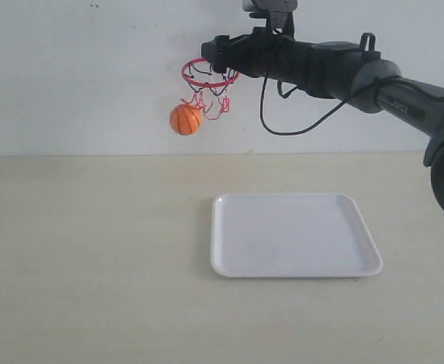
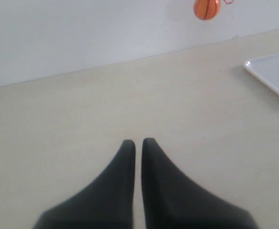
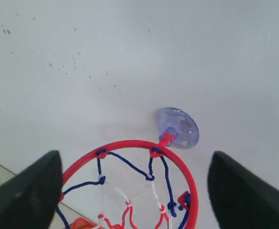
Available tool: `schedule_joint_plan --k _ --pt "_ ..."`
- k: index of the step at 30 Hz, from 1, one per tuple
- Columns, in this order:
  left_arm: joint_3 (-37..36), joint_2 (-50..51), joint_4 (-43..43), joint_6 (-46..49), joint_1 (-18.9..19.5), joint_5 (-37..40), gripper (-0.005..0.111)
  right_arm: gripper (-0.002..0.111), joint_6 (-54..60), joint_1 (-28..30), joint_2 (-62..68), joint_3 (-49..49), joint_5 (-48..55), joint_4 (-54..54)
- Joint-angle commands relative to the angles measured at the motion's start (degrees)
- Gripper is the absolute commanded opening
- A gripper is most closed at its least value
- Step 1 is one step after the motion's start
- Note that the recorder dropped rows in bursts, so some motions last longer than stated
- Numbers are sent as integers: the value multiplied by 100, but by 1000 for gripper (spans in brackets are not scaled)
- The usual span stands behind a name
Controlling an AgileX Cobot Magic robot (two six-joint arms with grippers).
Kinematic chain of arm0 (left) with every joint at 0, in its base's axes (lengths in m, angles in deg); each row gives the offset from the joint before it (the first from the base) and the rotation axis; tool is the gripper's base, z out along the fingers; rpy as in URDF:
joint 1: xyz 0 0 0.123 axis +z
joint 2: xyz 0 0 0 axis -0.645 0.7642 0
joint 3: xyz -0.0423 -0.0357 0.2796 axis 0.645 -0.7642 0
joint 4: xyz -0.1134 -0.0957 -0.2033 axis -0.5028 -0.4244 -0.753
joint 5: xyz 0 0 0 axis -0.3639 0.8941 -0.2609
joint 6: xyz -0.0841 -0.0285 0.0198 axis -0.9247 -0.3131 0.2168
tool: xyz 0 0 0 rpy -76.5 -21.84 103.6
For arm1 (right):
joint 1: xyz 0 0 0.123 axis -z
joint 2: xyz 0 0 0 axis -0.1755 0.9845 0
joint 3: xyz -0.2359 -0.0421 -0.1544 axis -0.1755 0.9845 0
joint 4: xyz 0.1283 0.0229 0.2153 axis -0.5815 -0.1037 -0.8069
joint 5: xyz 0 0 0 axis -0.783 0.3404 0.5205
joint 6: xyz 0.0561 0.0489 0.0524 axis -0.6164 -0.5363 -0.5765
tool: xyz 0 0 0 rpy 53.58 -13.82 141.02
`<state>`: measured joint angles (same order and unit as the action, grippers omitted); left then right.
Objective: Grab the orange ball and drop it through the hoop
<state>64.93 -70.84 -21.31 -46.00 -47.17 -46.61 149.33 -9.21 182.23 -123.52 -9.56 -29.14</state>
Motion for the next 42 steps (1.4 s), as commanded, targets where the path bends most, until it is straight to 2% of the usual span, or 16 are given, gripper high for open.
schedule_joint_plan --k 1,4,14,18,21,26,29,32,38,42 --pt "19 -18 26 17 2 -30 4 39 -120 74 14 -37 186 327" --pt "19 -18 26 17 2 -30 4 0 -556 172 14 -37 706 637" --pt "19 -18 26 17 2 -30 4 0 -2917 961 -152 -37 2584 2661" --pt "19 -18 26 17 2 -19 4 0 -3443 1210 -371 -37 3891 3490" --pt "19 -18 26 17 2 -19 4 0 -3612 1280 -445 -37 5107 3646" --pt "19 -18 26 17 2 -20 4 0 -5026 1207 -694 287 5107 4490" --pt "19 -18 26 17 2 -20 4 0 -5578 1146 -1065 903 5107 5214" --pt "19 -18 26 17 2 -20 4 0 -5572 1132 -1709 1912 5107 5663" --pt "19 -18 26 17 2 -20 4 0 -4892 1132 -3470 4600 5107 5626" --pt "19 -18 26 17 2 -20 4 0 -5158 1132 -4324 5701 5107 5326"
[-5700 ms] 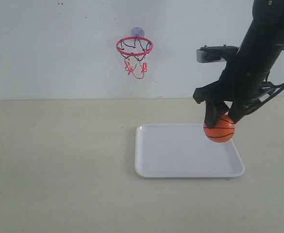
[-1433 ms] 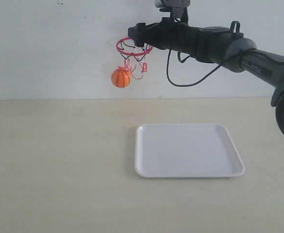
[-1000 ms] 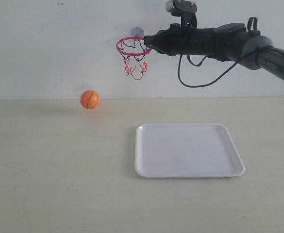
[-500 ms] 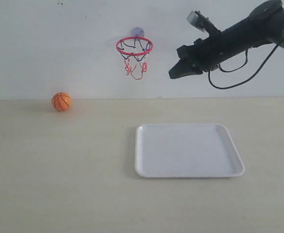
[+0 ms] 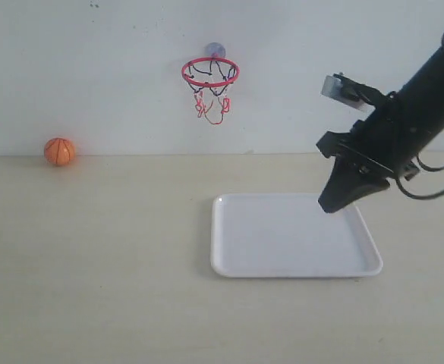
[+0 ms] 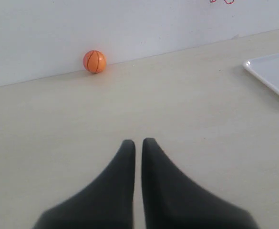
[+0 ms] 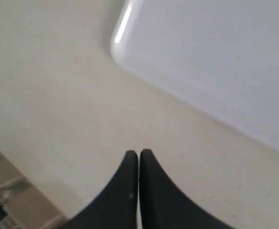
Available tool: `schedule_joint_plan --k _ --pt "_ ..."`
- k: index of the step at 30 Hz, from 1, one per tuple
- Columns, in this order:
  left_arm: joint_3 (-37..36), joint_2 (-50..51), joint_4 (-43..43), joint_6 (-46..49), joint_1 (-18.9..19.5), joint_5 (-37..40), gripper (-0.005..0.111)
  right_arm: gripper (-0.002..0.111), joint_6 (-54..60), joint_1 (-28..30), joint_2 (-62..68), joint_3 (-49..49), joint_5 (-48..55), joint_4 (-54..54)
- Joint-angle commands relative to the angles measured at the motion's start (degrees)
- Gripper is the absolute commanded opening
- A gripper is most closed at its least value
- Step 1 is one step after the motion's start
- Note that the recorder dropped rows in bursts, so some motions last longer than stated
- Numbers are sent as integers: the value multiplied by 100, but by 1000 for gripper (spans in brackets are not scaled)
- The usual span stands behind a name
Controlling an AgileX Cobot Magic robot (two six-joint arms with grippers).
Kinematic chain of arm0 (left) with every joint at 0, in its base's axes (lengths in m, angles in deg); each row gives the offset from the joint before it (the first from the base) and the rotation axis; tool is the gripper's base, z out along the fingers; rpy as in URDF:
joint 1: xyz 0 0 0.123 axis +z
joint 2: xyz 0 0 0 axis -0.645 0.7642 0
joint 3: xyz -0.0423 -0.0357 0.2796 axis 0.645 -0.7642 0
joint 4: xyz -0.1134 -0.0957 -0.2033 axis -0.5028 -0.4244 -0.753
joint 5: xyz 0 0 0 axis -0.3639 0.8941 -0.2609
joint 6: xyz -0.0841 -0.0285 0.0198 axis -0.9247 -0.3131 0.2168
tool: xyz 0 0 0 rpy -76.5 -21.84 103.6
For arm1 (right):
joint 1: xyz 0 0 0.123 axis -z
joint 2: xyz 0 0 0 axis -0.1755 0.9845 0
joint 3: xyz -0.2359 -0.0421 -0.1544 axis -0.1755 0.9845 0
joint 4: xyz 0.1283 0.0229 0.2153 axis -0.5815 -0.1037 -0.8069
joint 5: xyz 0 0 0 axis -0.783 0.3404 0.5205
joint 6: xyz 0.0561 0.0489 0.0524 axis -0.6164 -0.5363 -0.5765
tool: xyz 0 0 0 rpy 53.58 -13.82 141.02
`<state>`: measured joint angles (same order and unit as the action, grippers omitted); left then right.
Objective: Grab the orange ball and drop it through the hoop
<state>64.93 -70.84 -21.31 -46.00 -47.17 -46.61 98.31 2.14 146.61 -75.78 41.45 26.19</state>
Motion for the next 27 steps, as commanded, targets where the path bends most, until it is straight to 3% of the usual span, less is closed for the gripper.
schedule_joint_plan --k 1,17,21,27 --pt "19 -18 26 17 2 -20 4 0 -56 -2 -932 1108 7 -225" --pt "19 -18 26 17 2 -20 4 0 -72 -4 -1734 1403 7 -327" --pt "19 -18 26 17 2 -20 4 0 -728 -4 -3374 1712 -1099 -429" --pt "19 -18 26 17 2 -20 4 0 575 -4 -6691 4391 -3857 -428"
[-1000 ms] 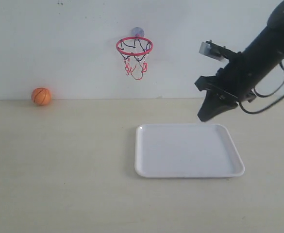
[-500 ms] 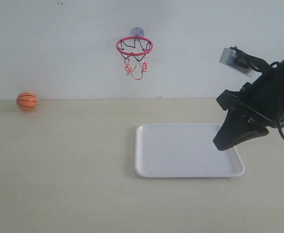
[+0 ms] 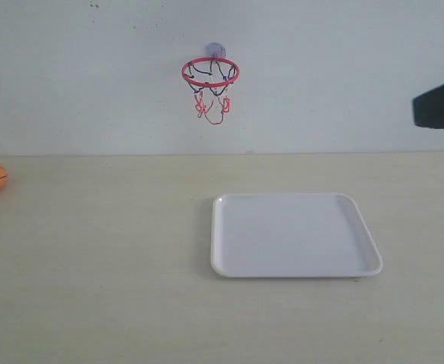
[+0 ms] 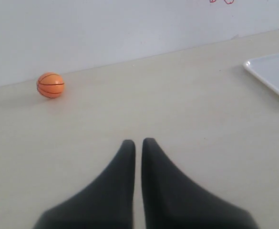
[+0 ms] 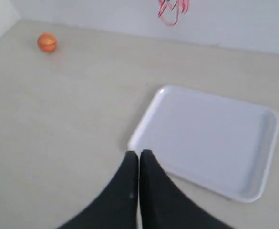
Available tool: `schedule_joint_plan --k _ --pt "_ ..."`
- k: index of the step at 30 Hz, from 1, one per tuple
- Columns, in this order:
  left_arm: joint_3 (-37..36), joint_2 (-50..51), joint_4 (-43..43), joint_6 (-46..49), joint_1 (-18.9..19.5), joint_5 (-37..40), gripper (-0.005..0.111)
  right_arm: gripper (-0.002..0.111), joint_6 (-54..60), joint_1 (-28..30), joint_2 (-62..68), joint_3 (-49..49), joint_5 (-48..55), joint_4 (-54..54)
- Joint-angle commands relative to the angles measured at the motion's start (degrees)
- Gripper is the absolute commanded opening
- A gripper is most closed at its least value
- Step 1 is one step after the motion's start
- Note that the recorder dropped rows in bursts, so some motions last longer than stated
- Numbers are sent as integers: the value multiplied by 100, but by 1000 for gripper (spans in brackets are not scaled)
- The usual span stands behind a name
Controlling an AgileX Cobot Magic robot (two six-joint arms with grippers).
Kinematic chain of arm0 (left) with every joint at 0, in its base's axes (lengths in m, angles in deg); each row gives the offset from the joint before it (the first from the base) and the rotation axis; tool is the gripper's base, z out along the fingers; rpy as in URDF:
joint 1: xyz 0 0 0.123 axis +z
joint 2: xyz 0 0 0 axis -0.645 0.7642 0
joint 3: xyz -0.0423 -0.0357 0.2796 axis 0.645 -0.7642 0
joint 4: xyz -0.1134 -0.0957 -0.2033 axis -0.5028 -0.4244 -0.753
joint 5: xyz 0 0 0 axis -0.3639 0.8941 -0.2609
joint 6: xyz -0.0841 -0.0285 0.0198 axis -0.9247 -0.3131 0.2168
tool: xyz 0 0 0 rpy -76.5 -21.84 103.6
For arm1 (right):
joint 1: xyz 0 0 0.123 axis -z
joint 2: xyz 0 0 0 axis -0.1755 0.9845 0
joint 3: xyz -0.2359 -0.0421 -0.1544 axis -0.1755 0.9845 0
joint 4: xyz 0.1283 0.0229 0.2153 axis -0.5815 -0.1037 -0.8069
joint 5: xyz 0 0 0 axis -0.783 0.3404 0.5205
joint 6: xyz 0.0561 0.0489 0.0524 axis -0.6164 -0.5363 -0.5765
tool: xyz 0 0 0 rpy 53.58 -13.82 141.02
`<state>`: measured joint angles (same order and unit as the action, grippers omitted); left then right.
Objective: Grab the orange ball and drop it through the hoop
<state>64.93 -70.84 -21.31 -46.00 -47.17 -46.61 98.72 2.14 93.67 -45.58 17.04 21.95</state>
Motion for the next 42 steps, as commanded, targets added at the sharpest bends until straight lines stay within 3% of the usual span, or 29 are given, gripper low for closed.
schedule_joint_plan --k 1,5,11,15,21,27,42 --pt "19 -18 26 17 2 -20 4 0 550 6 -2087 2048 -2020 -16" --pt "19 -18 26 17 2 -20 4 0 630 6 -3392 3129 -2475 11" --pt "19 -18 26 17 2 -20 4 0 676 6 -4571 3856 -2678 11" --pt "19 -18 26 17 2 -20 4 0 425 6 -4598 3907 -2684 368" --pt "19 -18 26 17 2 -20 4 0 -2559 6 -5299 4115 -2651 3263" --pt "19 -18 26 17 2 -20 4 0 -2951 6 -5309 5381 -2851 3314" --pt "19 -18 26 17 2 -20 4 0 -3052 5 -5309 5381 -2661 3909"
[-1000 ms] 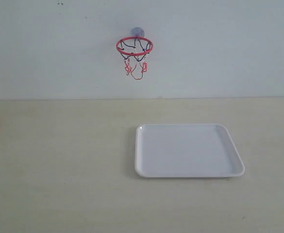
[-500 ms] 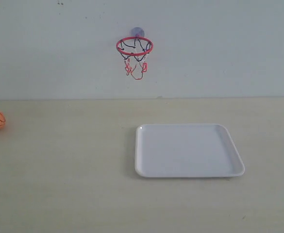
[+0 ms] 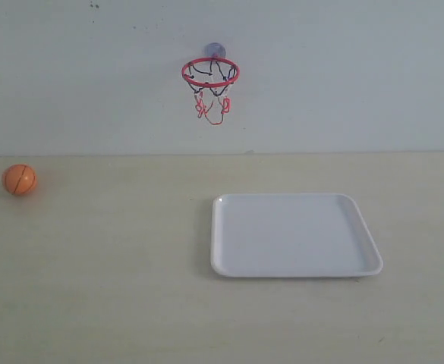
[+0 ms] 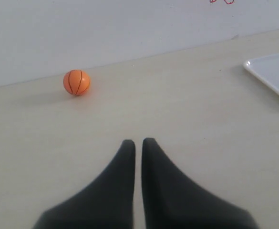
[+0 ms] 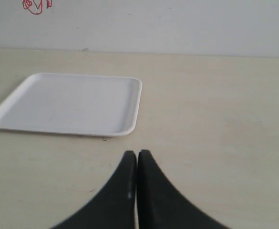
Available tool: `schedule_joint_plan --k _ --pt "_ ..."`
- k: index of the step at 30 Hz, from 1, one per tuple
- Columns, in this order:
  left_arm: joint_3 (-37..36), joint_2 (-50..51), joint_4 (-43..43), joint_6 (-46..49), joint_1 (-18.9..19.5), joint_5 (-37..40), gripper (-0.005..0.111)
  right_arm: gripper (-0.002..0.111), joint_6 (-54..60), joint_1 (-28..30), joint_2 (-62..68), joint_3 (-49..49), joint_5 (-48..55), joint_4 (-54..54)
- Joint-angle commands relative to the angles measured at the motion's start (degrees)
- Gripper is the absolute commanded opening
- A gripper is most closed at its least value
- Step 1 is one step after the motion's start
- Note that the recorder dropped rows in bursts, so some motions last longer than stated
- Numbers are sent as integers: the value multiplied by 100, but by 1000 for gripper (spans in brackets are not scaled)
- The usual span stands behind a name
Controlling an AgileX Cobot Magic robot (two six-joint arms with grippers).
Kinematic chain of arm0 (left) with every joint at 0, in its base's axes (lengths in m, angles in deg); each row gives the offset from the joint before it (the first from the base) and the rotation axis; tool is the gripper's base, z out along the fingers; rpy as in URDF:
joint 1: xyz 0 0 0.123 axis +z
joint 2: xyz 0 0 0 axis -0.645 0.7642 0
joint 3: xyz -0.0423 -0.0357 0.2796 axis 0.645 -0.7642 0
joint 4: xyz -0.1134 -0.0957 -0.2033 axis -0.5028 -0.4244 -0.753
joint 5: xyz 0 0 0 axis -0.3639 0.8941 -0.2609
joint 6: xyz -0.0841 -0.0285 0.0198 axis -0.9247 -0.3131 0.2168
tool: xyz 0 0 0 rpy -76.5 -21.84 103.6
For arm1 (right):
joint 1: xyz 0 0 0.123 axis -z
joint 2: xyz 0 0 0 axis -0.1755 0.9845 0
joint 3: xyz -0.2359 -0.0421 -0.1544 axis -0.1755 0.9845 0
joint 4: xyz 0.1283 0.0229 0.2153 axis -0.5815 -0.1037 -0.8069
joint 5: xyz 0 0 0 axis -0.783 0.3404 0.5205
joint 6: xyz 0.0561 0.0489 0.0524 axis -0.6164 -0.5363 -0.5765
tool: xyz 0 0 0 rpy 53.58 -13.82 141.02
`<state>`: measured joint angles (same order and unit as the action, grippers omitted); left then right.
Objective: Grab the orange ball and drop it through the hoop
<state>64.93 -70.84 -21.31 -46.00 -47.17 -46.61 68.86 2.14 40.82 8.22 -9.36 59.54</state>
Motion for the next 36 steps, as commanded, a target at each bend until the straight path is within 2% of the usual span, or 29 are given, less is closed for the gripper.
schedule_joint_plan --k 1,36 --pt "19 -18 26 17 2 -20 4 0 -183 5 -25 0 -21 149" --pt "19 -18 26 17 2 -20 4 0 -387 5 -25 0 -21 149"
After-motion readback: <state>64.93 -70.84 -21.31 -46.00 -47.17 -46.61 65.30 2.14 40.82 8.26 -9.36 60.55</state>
